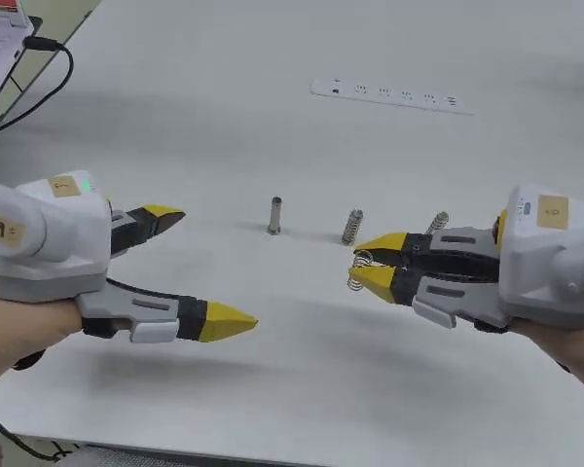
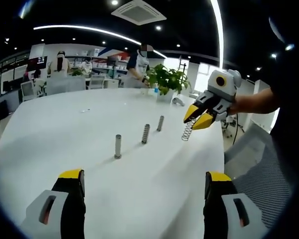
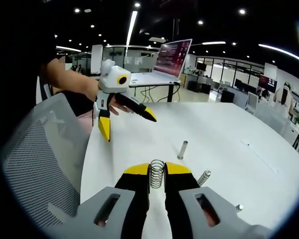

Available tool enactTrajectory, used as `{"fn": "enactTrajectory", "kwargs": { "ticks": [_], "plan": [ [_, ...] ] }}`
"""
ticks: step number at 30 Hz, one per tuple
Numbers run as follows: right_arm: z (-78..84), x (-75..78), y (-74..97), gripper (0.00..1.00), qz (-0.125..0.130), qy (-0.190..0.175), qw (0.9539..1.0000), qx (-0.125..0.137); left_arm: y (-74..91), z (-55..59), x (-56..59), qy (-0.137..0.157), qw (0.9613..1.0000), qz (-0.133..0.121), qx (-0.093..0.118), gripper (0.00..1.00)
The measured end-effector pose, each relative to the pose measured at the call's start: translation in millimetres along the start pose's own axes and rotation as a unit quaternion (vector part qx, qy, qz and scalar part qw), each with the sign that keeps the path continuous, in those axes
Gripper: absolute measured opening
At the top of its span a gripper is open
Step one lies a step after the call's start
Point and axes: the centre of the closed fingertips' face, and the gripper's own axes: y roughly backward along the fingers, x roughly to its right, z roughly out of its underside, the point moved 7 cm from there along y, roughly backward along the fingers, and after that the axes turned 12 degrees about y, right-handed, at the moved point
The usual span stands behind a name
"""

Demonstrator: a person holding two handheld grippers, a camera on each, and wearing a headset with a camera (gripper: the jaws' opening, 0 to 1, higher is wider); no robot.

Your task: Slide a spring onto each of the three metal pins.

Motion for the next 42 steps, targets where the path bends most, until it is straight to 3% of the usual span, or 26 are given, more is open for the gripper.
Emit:
{"fn": "enactTrajectory", "kwargs": {
  "ticks": [4, 18, 42],
  "plan": [
    [0.4, 2.6, -1.1, 0.08, 0.003, -0.003, 1.0000, 0.000, 2.9, 1.7, -0.7, -0.008, 0.9999, -0.007, -0.004, 0.98],
    [-5.5, 13.9, -22.4, 0.08, -0.001, -0.012, 0.9999, 0.007, 8.5, 4.7, -2.5, 0.011, 0.9999, -0.011, 0.005, 0.98],
    [-27.3, 53.4, -57.7, 0.08, 0.020, -0.026, 0.9992, 0.024, 13.0, 8.9, -3.7, 0.021, 0.9996, -0.017, 0.003, 0.98]
  ]
}}
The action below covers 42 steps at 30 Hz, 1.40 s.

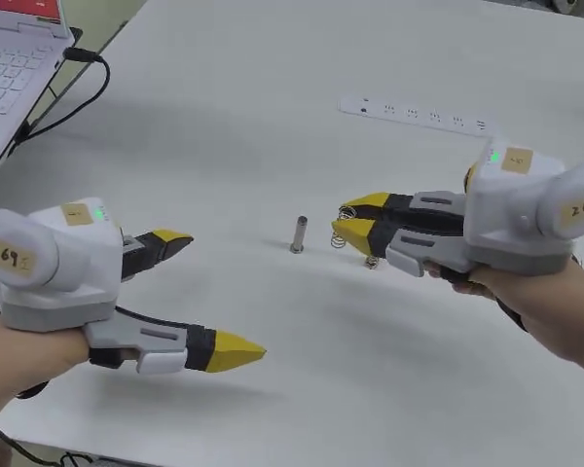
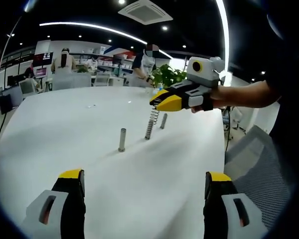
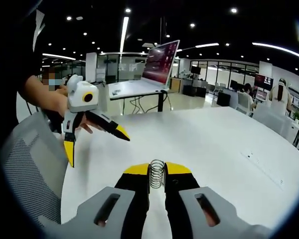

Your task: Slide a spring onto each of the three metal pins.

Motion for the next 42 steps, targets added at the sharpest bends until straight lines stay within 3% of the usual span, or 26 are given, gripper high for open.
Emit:
{"fn": "enactTrajectory", "kwargs": {
  "ticks": [6, 21, 29, 42],
  "plan": [
    [-0.7, 8.3, -9.2, 0.08, 0.003, 0.003, 1.0000, -0.003, 0.8, 3.0, 0.8, 0.000, 1.0000, -0.002, -0.004, 0.98],
    [0.3, 24.7, -41.0, 0.08, 0.018, -0.034, 0.9992, -0.006, 3.1, 6.4, 0.5, 0.006, 1.0000, -0.005, -0.003, 0.98],
    [10.9, 25.2, -48.9, 0.08, 0.020, -0.047, 0.9985, -0.020, 5.7, 9.1, -0.9, 0.012, 0.9999, -0.005, 0.000, 0.98],
    [12.9, 24.1, -52.5, 0.08, 0.020, -0.060, 0.9978, -0.019, 6.9, 10.7, -1.1, 0.017, 0.9999, -0.002, 0.001, 0.98]
  ]
}}
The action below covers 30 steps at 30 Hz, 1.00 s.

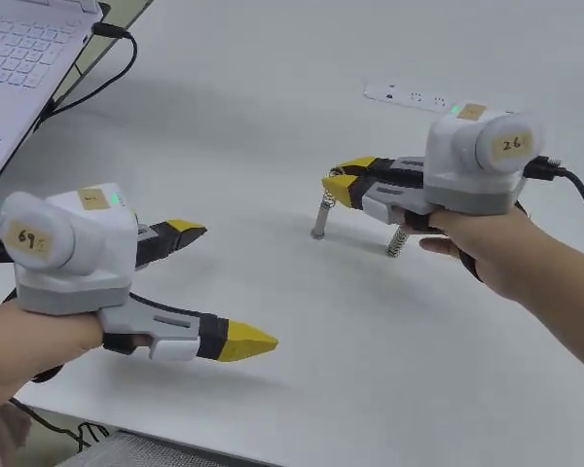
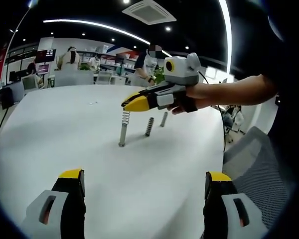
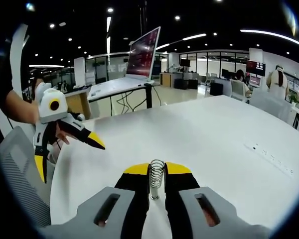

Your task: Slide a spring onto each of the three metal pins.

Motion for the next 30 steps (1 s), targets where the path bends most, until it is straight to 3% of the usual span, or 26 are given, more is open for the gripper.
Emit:
{"fn": "enactTrajectory", "kwargs": {
  "ticks": [17, 30],
  "plan": [
    [6.6, -5.7, -6.3, 0.08, -0.007, -0.005, 0.9999, -0.009, 0.1, 3.6, -0.7, 0.003, 1.0000, 0.001, 0.000, 0.98],
    [34.8, -22.2, -21.9, 0.08, -0.022, 0.005, 0.9979, -0.060, -0.7, 6.0, -0.2, 0.003, 1.0000, 0.001, -0.005, 0.98]
  ]
}}
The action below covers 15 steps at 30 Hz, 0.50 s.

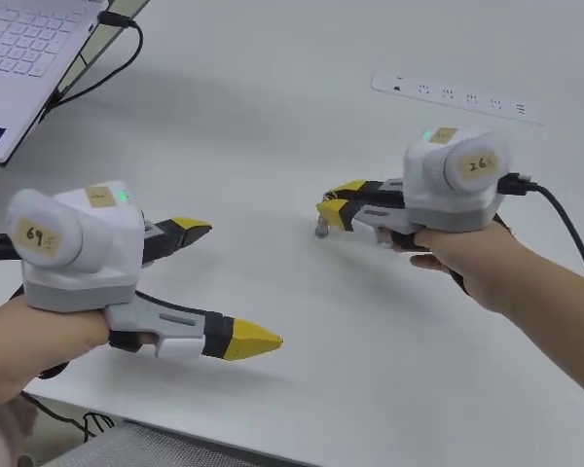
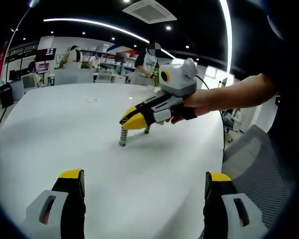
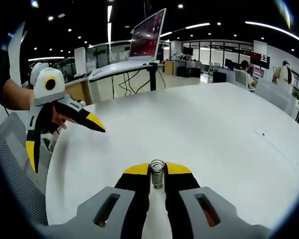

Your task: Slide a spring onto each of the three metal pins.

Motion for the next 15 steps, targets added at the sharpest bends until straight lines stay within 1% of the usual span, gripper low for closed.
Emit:
{"fn": "enactTrajectory", "kwargs": {
  "ticks": [1, 2, 3, 4, 6, 11, 14, 15],
  "plan": [
    [1.6, -1.1, -1.5, 0.08, -0.002, 0.004, 1.0000, -0.004, 0.0, 0.1, 0.1, 0.000, 1.0000, 0.000, 0.000, 0.98],
    [5.0, -2.4, -3.7, 0.08, -0.004, 0.013, 0.9998, -0.017, 0.0, 0.3, 0.1, 0.000, 1.0000, 0.000, 0.000, 0.98],
    [7.1, -4.3, -4.9, 0.08, -0.006, 0.017, 0.9996, -0.023, 0.1, 0.4, -0.1, 0.000, 1.0000, 0.000, -0.001, 0.98],
    [4.7, -4.6, -5.4, 0.08, -0.002, 0.018, 0.9998, -0.004, 0.2, 0.6, -0.1, 0.000, 1.0000, 0.000, -0.001, 0.98],
    [5.7, -4.4, -4.7, 0.08, -0.003, 0.010, 0.9999, -0.009, 0.4, 0.8, 0.0, 0.001, 1.0000, -0.001, 0.000, 0.98],
    [5.3, -5.1, -5.1, 0.09, -0.004, 0.017, 0.9998, -0.010, 0.0, 2.4, 1.0, 0.002, 1.0000, 0.000, -0.002, 0.98],
    [6.8, -5.0, -4.8, 0.09, -0.005, 0.017, 0.9997, -0.015, -0.6, 2.4, 2.0, 0.002, 1.0000, 0.001, -0.002, 0.98],
    [8.4, -5.4, -4.9, 0.09, -0.007, 0.021, 0.9995, -0.022, -0.9, 2.1, 2.5, 0.001, 1.0000, 0.001, -0.002, 0.98]
  ]
}}
